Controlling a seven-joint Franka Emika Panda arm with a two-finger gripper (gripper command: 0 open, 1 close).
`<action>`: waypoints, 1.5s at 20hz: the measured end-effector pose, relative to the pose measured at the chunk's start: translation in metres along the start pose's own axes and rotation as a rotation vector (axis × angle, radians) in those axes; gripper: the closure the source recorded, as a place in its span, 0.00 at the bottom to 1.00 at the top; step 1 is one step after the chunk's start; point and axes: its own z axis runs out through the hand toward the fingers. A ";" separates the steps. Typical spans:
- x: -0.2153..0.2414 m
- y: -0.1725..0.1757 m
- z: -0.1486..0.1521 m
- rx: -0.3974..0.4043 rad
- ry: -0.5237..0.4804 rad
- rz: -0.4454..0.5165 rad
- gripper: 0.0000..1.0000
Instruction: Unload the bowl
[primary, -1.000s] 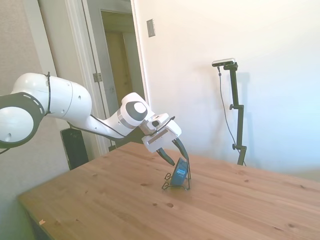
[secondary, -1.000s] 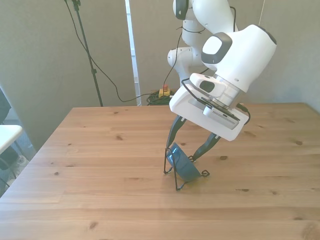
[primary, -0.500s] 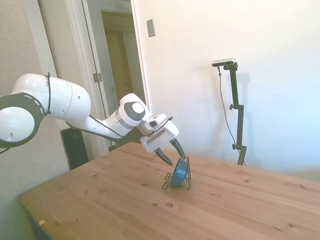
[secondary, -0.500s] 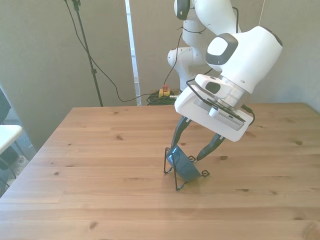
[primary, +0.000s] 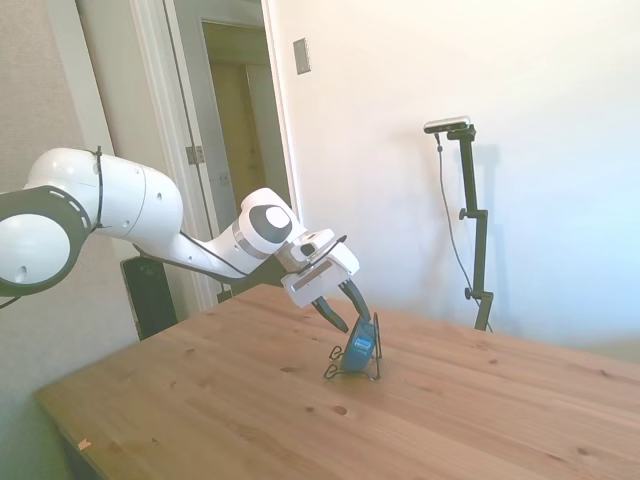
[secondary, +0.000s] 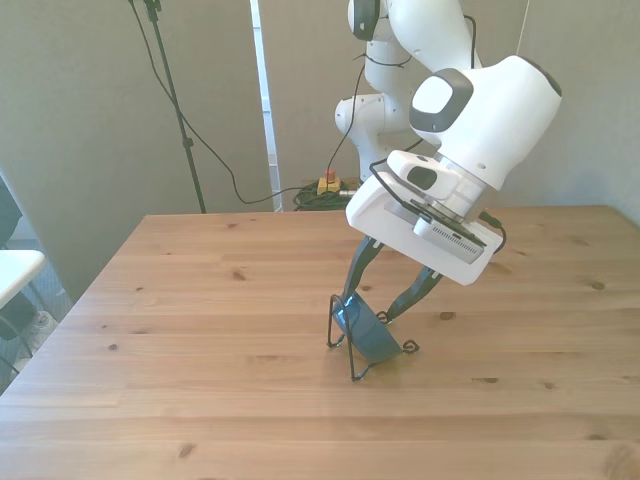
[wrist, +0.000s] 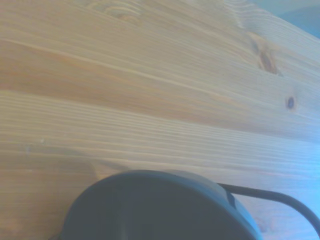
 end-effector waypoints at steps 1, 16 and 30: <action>0.000 0.000 0.000 -0.005 0.004 -0.003 1.00; -0.001 0.002 -0.003 -0.072 0.030 -0.010 1.00; -0.009 -0.004 -0.019 -0.240 0.050 -0.004 1.00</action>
